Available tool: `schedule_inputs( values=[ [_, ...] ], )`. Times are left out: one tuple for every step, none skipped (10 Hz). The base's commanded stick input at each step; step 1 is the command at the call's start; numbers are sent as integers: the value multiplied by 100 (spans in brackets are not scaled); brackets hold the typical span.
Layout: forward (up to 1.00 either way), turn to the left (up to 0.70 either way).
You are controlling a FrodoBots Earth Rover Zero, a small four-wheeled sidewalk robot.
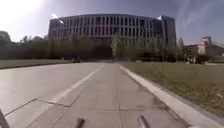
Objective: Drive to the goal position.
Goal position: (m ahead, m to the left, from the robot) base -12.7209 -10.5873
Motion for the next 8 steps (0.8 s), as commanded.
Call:
schedule_inputs(
  values=[
    [70, 0],
    [70, 0],
    [70, 0],
    [70, 0],
    [70, 0],
    [70, 0],
    [70, 0],
    [70, 0]
  ],
)
